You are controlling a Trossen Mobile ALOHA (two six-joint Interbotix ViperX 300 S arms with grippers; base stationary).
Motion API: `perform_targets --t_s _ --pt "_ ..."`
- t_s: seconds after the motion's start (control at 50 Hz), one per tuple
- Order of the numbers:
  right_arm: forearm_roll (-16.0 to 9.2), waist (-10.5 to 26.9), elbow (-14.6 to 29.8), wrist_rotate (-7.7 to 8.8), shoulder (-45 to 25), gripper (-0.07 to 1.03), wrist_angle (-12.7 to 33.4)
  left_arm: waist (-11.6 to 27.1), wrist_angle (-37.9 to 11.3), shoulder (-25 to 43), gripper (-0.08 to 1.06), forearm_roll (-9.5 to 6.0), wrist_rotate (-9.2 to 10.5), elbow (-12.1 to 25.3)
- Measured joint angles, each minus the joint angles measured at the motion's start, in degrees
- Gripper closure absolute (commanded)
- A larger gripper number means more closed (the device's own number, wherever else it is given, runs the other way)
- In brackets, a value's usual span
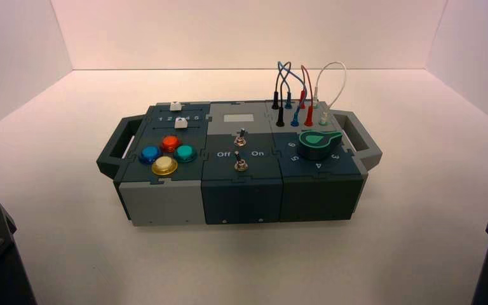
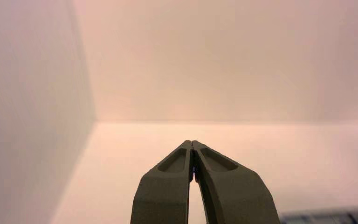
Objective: Move the box away.
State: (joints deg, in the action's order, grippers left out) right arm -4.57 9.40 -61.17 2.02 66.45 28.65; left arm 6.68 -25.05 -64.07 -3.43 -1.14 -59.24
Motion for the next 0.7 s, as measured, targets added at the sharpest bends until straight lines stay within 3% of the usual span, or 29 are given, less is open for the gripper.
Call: perform_targets --t_s 0.18,0.4,0.48,0.7 --pt "-2.37 4.04 2.64 -0.18 -6.33 0.99 6.5 6.5 -6.68 4.13 1.01 -1.14 2.02 1.93" --pt "-8.88 8.96 7.47 -0.7 -15.56 0.99 15.47 15.38 -16.79 11.07 1.01 -2.2 4.83 5.19" --pt "-10.72 10.11 8.26 -0.88 -17.58 0.99 17.23 17.49 -19.07 12.57 1.01 -3.08 5.36 5.54" --pt "-16.88 14.33 7.82 -1.93 -22.15 0.99 19.86 22.15 -23.91 14.85 1.01 -7.56 6.24 5.54"
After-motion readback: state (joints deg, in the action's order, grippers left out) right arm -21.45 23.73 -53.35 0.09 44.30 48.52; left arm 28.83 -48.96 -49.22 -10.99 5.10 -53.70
